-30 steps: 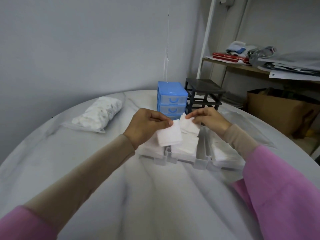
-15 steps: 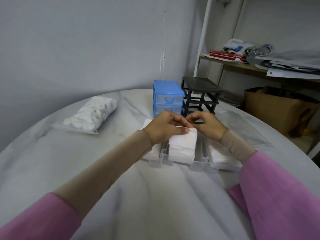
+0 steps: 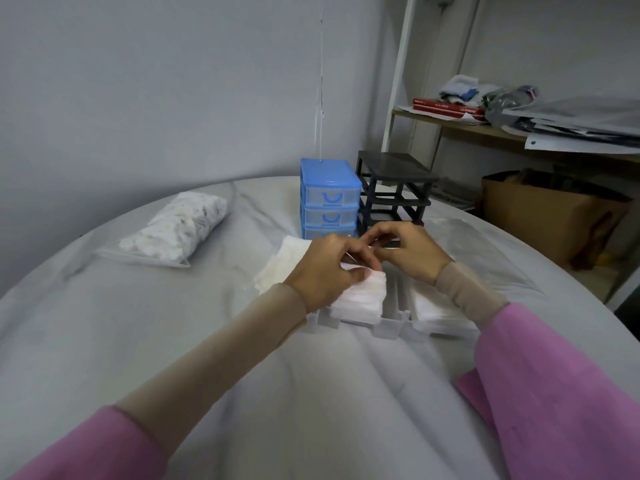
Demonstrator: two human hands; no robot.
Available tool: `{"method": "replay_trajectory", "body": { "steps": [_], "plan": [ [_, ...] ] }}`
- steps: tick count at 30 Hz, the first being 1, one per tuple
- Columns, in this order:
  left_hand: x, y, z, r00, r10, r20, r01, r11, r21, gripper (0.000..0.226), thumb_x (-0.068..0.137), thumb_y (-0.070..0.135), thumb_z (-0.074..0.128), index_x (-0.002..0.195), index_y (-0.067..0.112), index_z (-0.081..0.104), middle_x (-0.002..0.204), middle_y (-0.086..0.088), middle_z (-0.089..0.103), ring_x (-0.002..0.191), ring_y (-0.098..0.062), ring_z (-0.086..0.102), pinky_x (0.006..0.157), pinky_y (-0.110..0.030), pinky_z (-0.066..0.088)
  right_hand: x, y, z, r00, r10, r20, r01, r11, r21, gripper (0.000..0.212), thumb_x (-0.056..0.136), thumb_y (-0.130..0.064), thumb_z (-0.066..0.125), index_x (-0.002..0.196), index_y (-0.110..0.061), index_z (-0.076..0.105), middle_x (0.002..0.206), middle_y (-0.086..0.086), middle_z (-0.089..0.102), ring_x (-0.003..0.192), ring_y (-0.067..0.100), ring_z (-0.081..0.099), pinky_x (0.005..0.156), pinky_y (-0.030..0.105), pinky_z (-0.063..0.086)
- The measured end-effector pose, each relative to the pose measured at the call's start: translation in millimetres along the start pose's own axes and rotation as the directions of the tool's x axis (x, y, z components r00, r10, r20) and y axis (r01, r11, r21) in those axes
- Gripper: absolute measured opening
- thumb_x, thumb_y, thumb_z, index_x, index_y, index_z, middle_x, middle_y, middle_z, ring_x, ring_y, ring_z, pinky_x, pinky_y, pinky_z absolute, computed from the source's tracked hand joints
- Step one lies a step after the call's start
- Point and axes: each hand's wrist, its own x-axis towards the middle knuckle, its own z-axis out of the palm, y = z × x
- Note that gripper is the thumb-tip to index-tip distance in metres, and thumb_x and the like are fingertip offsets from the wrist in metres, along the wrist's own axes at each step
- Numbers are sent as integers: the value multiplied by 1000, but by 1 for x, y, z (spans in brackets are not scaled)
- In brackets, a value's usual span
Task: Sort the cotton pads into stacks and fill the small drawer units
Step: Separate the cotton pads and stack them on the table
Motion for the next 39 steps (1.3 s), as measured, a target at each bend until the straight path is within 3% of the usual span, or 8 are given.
{"method": "replay_trajectory", "body": {
  "steps": [5, 14, 18, 21, 24, 31, 36, 39],
  "plan": [
    [2, 1, -9, 992, -94, 89, 123, 894, -430, 21, 80, -7, 63, 83, 13, 68, 84, 4, 68, 77, 0, 64, 78, -14, 49, -1, 1, 1, 1000, 13, 3, -13, 1000, -1, 15, 85, -3, 61, 98, -9, 68, 97, 3, 67, 92, 12, 60, 82, 17, 47],
    [2, -4, -4, 999, 15, 28, -15, 999, 28, 17, 81, 4, 68, 94, 13, 73, 98, 0, 69, 93, -10, 60, 87, -11, 43, -2, 0, 2, 1000, -4, -9, 4, 1000, -27, 24, 81, 1, 61, 85, -22, 67, 93, 2, 67, 90, 12, 61, 87, 24, 50],
    [-3, -1, 0, 987, 152, -54, -141, 977, 160, 20, 85, 6, 63, 101, 15, 72, 106, 0, 67, 103, -15, 58, 95, -23, 42, -4, -2, 1, 1000, -19, -20, 19, 999, -28, 14, 83, -5, 64, 95, -12, 69, 97, 0, 67, 92, 9, 61, 84, 13, 47],
    [-6, 4, 4, 966, 245, -85, -187, 886, 423, 22, 93, 14, 51, 110, 18, 64, 114, 3, 61, 109, -12, 49, 97, -21, 25, -9, -4, 2, 997, -74, -15, 74, 997, -2, 12, 84, -6, 64, 90, -15, 69, 91, -7, 66, 86, 0, 59, 78, 3, 42],
    [-4, 6, 9, 985, 153, -82, -78, 811, 580, 32, 99, 25, 36, 128, 21, 48, 130, 4, 50, 124, -12, 39, 106, -27, 11, -11, -5, 1, 998, -57, -22, 57, 998, -2, 18, 88, -8, 61, 103, -12, 70, 99, -6, 67, 92, 0, 60, 82, 5, 43],
    [7, 12, 29, 988, -115, 99, 43, 840, 541, 51, 102, 27, 25, 148, 9, 16, 155, -8, 20, 144, -20, 11, 117, -35, 1, -24, 1, -14, 992, 33, -122, -48, 991, -121, 32, 91, 1, 50, 116, -13, 64, 120, -1, 63, 105, 4, 54, 81, -7, 30],
    [13, 7, 40, 944, -265, 196, 91, 781, 618, 60, 101, 41, 15, 149, 10, -5, 158, -4, -7, 144, -13, -10, 115, -36, -9, -41, 8, -12, 963, 268, -30, -254, 863, -436, 51, 99, -31, 40, 146, -13, 27, 155, 5, 24, 141, 20, 23, 114, 34, 19],
    [13, 7, 43, 925, -316, 209, 111, 755, 646, 63, 100, 46, 12, 148, 11, -9, 157, -4, -12, 144, -13, -13, 115, -36, -10, -50, 15, -6, 930, 365, 48, -287, 801, -526, 60, 101, -43, 25, 150, -16, 5, 159, 1, 0, 145, 14, 2, 117, 38, 4]
  ]
}}
